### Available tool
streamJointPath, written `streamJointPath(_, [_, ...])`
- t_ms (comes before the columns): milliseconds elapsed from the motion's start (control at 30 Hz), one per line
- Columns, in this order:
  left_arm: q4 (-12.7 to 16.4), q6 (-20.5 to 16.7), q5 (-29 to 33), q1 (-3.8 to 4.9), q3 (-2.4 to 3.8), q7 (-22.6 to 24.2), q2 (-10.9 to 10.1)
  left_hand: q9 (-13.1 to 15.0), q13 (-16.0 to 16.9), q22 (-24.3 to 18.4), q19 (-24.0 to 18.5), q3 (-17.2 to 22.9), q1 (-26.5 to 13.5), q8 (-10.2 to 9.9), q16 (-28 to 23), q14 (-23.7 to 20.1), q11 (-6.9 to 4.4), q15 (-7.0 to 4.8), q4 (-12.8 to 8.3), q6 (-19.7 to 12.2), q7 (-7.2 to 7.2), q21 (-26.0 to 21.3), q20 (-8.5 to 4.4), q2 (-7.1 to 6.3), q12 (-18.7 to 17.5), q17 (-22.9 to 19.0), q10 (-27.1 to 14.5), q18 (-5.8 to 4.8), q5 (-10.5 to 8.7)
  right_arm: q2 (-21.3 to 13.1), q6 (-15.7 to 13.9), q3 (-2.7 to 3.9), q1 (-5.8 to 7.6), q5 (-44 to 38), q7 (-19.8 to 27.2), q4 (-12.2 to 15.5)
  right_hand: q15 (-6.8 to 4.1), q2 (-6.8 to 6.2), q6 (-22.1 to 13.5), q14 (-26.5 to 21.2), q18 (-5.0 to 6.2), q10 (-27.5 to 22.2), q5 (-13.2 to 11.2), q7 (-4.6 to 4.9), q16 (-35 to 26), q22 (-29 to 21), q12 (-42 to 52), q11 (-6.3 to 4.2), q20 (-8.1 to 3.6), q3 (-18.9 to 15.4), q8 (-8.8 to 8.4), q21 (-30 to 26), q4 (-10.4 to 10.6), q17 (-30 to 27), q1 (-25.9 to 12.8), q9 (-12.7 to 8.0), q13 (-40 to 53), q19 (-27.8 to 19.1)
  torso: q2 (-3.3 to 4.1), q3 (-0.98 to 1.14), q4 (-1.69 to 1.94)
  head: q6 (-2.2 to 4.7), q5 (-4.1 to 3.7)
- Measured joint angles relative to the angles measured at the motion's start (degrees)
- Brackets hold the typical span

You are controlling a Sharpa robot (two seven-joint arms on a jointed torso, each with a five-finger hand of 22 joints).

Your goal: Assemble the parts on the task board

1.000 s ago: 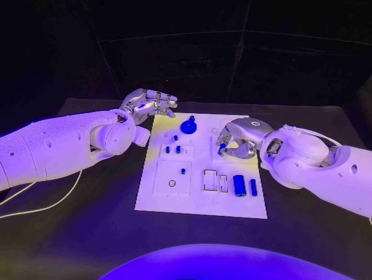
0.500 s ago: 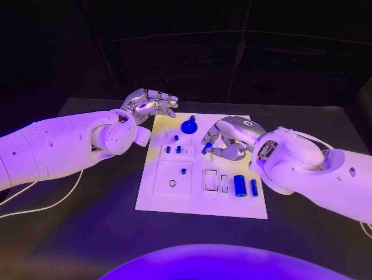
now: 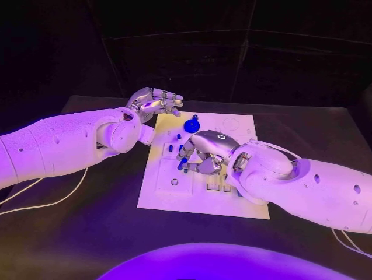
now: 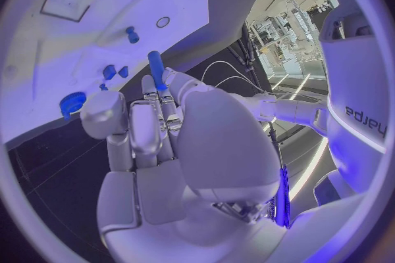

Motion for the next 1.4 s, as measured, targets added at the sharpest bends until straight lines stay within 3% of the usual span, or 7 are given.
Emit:
streamJointPath(233, [-0.04, 0.0, 0.0, 0.0, 0.01, 0.0, 0.32, 0.0, 0.0, 0.0, 0.0, 0.0, 0.0, 0.0, -0.1, 0.0, 0.0, 0.0, 0.0, 0.0, 0.0, 0.0, 0.0, 0.0, 0.0, -0.05, 0.0, 0.0, 0.0, 1.99, 0.9, -0.51, -1.57, -0.62, 0.63, -1.71, 0.0, 0.0, 0.0, 0.0, 0.0, 0.18, 0.26, 0.0, 0.0, -0.07, -0.23, -0.18, 0.0, 0.39, -0.01, 0.0, -0.07, -0.11, -0.01, -0.08, 0.02, 0.0, 0.0, 0.16, -0.03, -0.26, 0.85])
streamJointPath(600, [-0.16, 0.01, 0.0, 0.0, 0.01, 0.0, 0.65, 0.0, 0.01, 0.01, 0.0, 0.0, 0.0, 0.0, -0.1, 0.0, 0.0, 0.0, 0.0, 0.0, 0.0, 0.0, 0.0, 0.0, 0.0, -0.05, 0.0, 0.0, 0.0, 3.34, 2.0, -0.59, -2.27, -2.76, 1.09, -3.06, 0.0, -0.3, 0.0, 0.0, 0.0, 0.18, 0.48, 0.0, 0.0, -0.07, -0.44, -0.18, 0.0, 0.56, -0.22, 0.0, -0.23, -0.1, -0.3, -0.08, 0.02, 0.0, 0.0, 0.13, -0.15, -0.42, 1.82])
streamJointPath(1400, [-0.1, 0.04, 0.0, 0.0, 0.01, -0.03, 0.72, 0.01, 0.02, -0.07, 0.0, 0.0, 0.0, 0.0, -0.1, 0.0, 0.21, 0.0, 0.0, 0.0, 0.0, 0.0, 0.0, 0.0, 0.0, -0.09, -0.21, 0.0, 0.0, 4.72, 4.52, -0.5, -2.24, -5.0, 0.99, -4.58, 0.0, -0.31, -0.32, 0.0, 0.0, 0.17, 0.46, 0.13, 0.0, -0.06, -0.79, -0.16, 0.0, 0.76, -0.45, 0.0, -0.44, -0.1, -0.76, -0.16, 0.01, 0.0, 0.01, 0.09, -0.14, -0.58, 2.09])
